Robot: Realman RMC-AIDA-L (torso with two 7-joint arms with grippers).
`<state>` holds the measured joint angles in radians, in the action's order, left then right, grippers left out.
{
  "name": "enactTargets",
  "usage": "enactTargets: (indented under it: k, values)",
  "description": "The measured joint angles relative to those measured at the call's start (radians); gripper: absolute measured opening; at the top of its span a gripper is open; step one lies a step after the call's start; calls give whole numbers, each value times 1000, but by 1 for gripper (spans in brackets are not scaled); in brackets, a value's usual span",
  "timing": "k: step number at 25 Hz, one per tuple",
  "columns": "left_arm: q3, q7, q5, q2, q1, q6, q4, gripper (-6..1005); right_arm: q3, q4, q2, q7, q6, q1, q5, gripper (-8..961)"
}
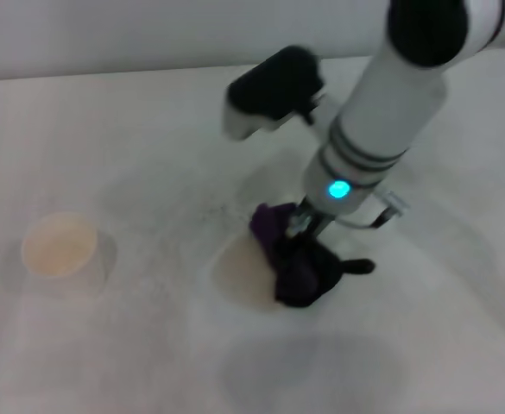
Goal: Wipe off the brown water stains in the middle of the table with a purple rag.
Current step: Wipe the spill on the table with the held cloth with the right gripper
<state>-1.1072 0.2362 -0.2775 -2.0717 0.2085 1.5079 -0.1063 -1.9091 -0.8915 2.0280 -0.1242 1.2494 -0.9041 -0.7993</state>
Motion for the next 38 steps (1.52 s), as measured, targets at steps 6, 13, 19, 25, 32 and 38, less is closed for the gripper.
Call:
enactTargets:
  k: [6,13,19,25,32,38]
  values:
    - [0,-1,0,1,12,0,5,893,-182,-41,0,13,-90,-31,-162,90]
    - [0,-1,-1,0,14,0,5,893,-289,-87,0,-33,-151,-49,-270,88]
    - [2,-1,-2,-1,4,0,5,894,-250,-48,-1,-13,-150,-53,-200,86]
    - [6,-2,-1,0,2,-9,7,894,-49,-46,-6,43,-64,2,71,85]
    - [6,-2,1,1,15,-12,7,894,107,-39,-7,46,-52,30,258,85]
    - [6,-2,1,0,28,-33,5,894,13,-45,-1,-1,-89,12,128,86]
